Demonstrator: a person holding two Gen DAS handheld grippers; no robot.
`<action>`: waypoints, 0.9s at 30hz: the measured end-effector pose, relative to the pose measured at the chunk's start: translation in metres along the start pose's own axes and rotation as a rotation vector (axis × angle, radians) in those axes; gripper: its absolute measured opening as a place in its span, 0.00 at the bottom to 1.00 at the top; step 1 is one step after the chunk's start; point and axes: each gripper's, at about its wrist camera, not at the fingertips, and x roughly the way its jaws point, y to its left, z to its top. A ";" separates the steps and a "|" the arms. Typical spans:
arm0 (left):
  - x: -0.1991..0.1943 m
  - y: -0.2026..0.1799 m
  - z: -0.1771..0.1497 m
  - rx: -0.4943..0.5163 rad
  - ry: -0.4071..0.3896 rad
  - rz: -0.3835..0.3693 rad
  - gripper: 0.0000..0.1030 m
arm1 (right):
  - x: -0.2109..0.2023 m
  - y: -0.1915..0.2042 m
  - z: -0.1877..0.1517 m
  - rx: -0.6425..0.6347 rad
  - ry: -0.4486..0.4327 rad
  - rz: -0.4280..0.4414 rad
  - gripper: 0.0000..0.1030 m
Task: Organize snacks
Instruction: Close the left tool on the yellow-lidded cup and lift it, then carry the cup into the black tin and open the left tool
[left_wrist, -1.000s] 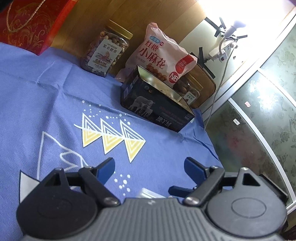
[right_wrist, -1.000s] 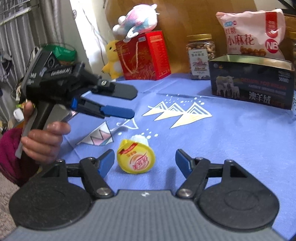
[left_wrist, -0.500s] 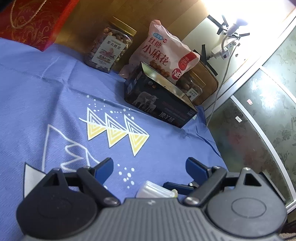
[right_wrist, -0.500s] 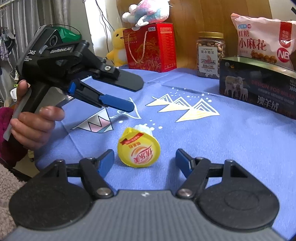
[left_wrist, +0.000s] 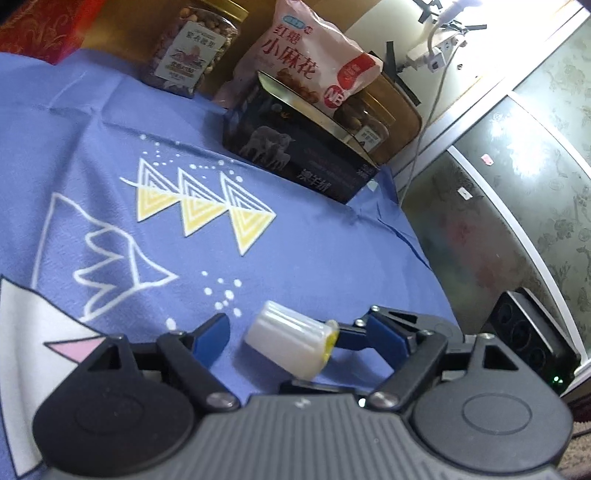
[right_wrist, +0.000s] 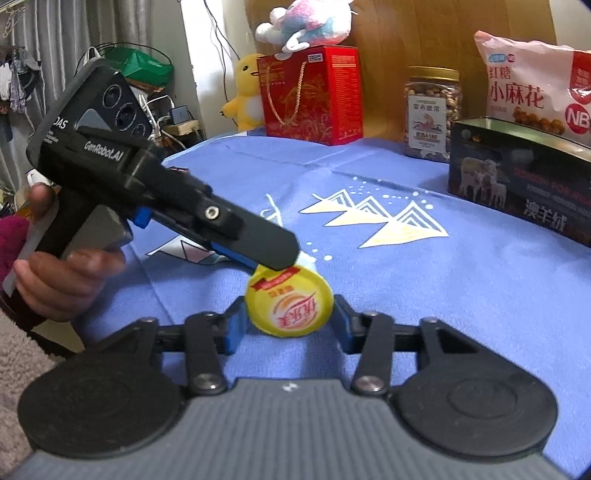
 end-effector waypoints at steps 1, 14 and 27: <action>0.002 0.000 0.000 -0.002 0.006 -0.004 0.71 | 0.000 0.000 0.000 0.002 -0.001 0.002 0.49; 0.032 -0.022 0.043 0.085 0.015 0.024 0.67 | -0.005 -0.023 0.027 -0.011 -0.096 -0.096 0.48; 0.089 -0.048 0.110 0.140 0.043 0.005 0.67 | -0.016 -0.082 0.059 0.033 -0.243 -0.222 0.48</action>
